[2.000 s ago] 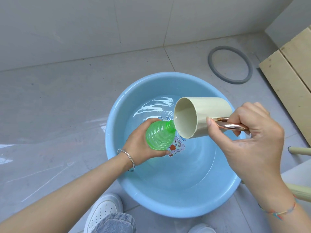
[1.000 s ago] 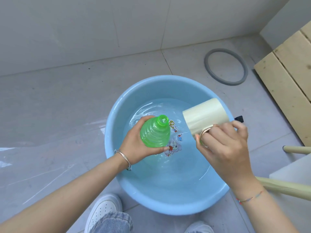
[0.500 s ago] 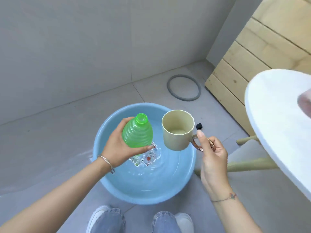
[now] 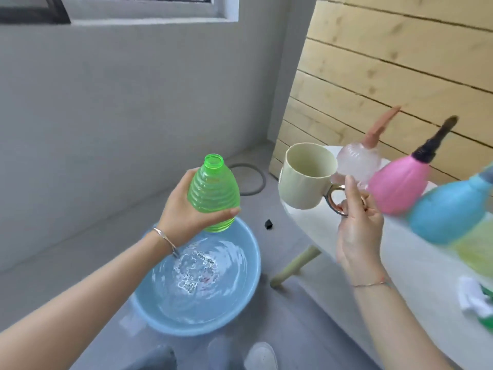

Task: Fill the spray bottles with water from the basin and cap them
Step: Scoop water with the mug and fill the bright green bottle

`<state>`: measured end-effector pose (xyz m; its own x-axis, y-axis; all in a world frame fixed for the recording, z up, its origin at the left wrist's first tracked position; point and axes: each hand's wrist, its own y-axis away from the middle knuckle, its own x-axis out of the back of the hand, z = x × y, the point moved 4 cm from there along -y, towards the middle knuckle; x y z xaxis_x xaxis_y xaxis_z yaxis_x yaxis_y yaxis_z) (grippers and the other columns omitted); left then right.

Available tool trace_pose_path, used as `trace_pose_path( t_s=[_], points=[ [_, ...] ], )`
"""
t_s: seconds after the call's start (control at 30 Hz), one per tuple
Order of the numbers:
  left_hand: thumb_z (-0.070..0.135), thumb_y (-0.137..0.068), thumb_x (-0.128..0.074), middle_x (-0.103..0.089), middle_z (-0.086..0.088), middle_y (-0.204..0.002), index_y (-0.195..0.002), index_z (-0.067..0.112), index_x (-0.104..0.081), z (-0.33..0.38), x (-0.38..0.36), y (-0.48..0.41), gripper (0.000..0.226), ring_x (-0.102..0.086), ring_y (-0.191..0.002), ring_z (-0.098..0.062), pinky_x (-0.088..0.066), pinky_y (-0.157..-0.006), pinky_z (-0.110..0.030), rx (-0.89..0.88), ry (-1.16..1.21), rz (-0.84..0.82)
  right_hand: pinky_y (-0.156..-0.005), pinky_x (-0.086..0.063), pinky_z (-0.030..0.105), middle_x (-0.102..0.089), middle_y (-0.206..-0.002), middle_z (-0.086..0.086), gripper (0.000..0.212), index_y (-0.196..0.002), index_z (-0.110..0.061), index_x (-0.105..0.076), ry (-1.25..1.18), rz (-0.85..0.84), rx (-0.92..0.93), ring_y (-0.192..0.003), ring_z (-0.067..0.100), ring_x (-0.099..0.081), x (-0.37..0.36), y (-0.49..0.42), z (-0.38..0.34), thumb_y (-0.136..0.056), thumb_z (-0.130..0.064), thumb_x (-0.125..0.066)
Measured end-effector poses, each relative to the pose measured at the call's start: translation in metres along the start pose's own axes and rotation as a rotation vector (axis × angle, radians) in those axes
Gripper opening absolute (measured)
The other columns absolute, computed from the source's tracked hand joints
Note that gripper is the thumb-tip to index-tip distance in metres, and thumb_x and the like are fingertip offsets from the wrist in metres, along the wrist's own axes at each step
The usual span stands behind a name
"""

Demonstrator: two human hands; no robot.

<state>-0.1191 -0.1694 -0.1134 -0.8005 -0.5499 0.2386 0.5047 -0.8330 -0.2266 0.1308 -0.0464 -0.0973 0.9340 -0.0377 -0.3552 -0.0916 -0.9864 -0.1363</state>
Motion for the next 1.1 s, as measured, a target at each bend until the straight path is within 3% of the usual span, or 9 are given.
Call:
trace_pose_path(
  t_s=[0.1,0.33,0.47,0.6,0.7,0.8,0.9,1.1],
  points=[
    [0.048,-0.04,-0.086,-0.07,0.012,-0.096,-0.111,0.025,-0.056,0.022,-0.018,0.001,0.081,-0.066,-0.089,0.002,-0.048,-0.078,-0.011,-0.024,0.011,-0.019,-0.056,-0.032,0.012,-0.043,-0.054,-0.017,0.03,-0.063,-0.025,-0.051,0.002,0.066,-0.008,-0.058,0.001,-0.037,0.025,-0.016,-0.002,-0.09,-0.027,-0.065],
    [0.048,-0.042,-0.088,-0.069,0.01,-0.1,-0.112,0.024,-0.056,0.056,-0.067,0.009,0.081,-0.067,-0.095,-0.007,-0.053,-0.088,-0.027,-0.063,0.014,-0.094,-0.055,-0.035,0.009,-0.053,-0.049,-0.018,0.034,-0.061,-0.019,-0.047,0.053,0.092,-0.094,-0.051,-0.004,-0.045,0.069,-0.031,0.012,-0.09,-0.024,-0.064],
    [0.049,-0.043,-0.089,-0.069,0.005,-0.105,-0.114,0.025,-0.056,0.067,-0.091,0.015,0.082,-0.066,-0.1,-0.012,-0.053,-0.093,-0.037,-0.076,0.02,-0.124,-0.059,-0.031,0.017,-0.048,-0.047,-0.019,0.036,-0.062,-0.018,-0.043,0.162,0.025,-0.157,-0.05,-0.004,-0.04,0.082,-0.034,0.018,-0.092,-0.023,-0.062],
    [0.05,-0.043,-0.088,-0.069,0.01,-0.104,-0.115,0.025,-0.056,0.077,-0.113,0.025,0.083,-0.066,-0.1,-0.008,-0.053,-0.091,-0.032,-0.091,0.031,-0.161,-0.065,-0.04,0.014,-0.061,-0.074,-0.007,0.025,-0.081,-0.009,-0.061,0.347,-0.113,-0.203,-0.07,0.004,-0.052,0.09,-0.037,0.016,-0.093,-0.031,-0.06],
    [0.05,-0.043,-0.088,-0.069,0.011,-0.105,-0.115,0.028,-0.056,0.083,-0.129,0.032,0.082,-0.065,-0.101,-0.008,-0.052,-0.091,-0.032,-0.1,0.03,-0.198,-0.064,-0.04,0.011,-0.06,-0.083,-0.006,0.028,-0.094,-0.009,-0.06,0.457,-0.151,-0.154,-0.076,0.005,-0.053,0.099,-0.037,-0.004,-0.09,-0.037,-0.062],
    [0.049,-0.043,-0.09,-0.068,0.017,-0.102,-0.112,0.033,-0.055,0.085,-0.145,0.037,0.078,-0.065,-0.099,-0.002,-0.05,-0.088,-0.022,-0.114,0.024,-0.228,-0.066,-0.04,0.005,-0.061,-0.084,-0.009,0.02,-0.09,-0.013,-0.061,0.531,-0.156,0.002,-0.074,-0.004,-0.054,0.117,-0.033,-0.04,-0.088,-0.032,-0.066],
    [0.036,-0.048,-0.096,-0.068,0.017,-0.1,-0.113,0.027,-0.055,0.092,-0.172,0.045,0.078,-0.064,-0.095,0.003,-0.046,-0.083,-0.014,-0.136,0.025,-0.293,-0.068,-0.043,0.009,-0.064,-0.081,-0.008,0.012,-0.083,-0.016,-0.062,0.622,-0.146,0.088,-0.071,-0.004,-0.056,0.155,-0.025,-0.08,-0.085,-0.025,-0.07],
    [0.052,-0.046,-0.089,-0.066,0.015,-0.111,-0.121,0.03,-0.053,0.104,-0.237,0.068,0.086,-0.062,-0.106,-0.002,-0.047,-0.095,-0.021,-0.171,0.075,-0.427,-0.065,-0.045,0.018,-0.066,-0.08,-0.001,0.011,-0.081,-0.012,-0.064,0.939,-0.113,-0.032,-0.076,0.017,-0.061,0.244,-0.012,-0.107,-0.082,-0.018,-0.073]
  ],
)
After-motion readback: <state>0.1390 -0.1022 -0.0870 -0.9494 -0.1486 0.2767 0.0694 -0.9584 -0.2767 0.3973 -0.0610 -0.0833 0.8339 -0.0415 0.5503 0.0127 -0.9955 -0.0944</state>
